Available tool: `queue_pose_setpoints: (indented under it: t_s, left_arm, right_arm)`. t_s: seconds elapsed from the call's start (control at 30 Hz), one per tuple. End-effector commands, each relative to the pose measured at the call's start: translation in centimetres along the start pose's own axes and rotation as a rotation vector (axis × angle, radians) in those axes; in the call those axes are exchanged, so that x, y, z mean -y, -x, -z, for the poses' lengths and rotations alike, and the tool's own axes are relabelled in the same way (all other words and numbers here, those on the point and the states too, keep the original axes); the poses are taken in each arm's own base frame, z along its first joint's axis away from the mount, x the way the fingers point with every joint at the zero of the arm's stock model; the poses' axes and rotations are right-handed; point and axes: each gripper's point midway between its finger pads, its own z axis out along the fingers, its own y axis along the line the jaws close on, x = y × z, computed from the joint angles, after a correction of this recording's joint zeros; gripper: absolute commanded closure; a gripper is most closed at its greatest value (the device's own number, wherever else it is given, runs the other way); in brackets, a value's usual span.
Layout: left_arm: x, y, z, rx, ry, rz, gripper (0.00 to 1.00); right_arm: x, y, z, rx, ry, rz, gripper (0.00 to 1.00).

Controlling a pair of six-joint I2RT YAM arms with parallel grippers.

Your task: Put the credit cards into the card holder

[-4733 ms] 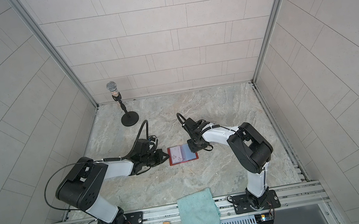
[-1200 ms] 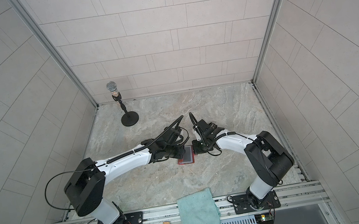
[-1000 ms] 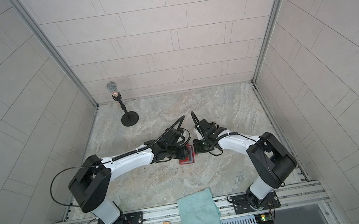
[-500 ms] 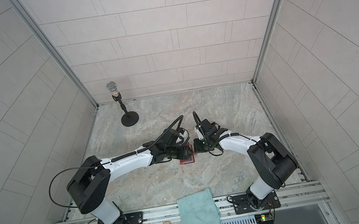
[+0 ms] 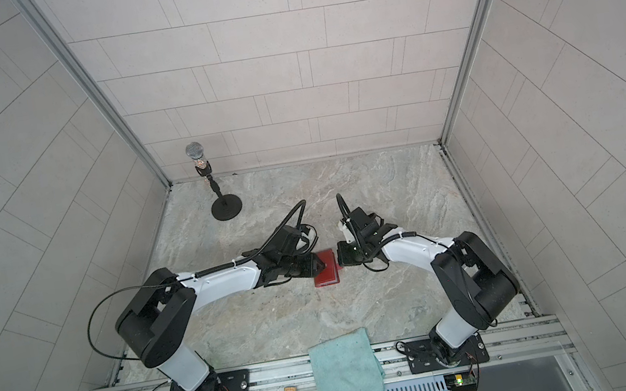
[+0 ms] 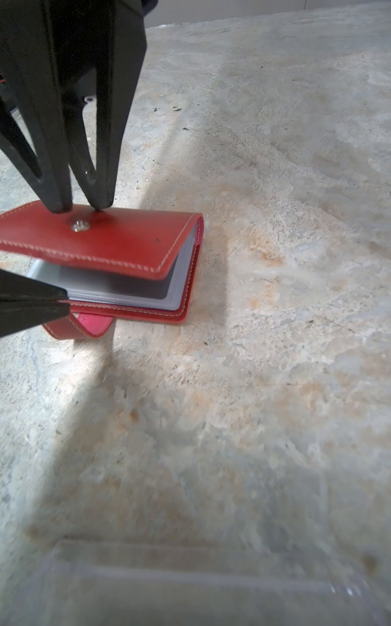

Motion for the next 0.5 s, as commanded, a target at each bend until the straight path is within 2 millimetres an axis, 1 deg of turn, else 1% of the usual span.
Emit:
queue_pose_setpoints:
  t_s: [0.0,0.27,0.47]
  left_arm:
    - [-0.3,-0.6,-0.9,-0.018,-0.013,0.009,0.73]
    - [-1.1,-1.0,-1.7,-0.025,0.008,0.030,0.73]
    - [-2.5,-1.5,-1.7,-0.013,0.063,0.062,0.73]
  right_arm:
    - [-0.6,0.6,0.4,0.027,0.029,-0.013,1.00]
    - [-1.4,0.9,-0.6,0.039,0.105,-0.068,1.00]
    - [-1.6,0.8,-1.6,0.037,0.145,-0.093,1.00]
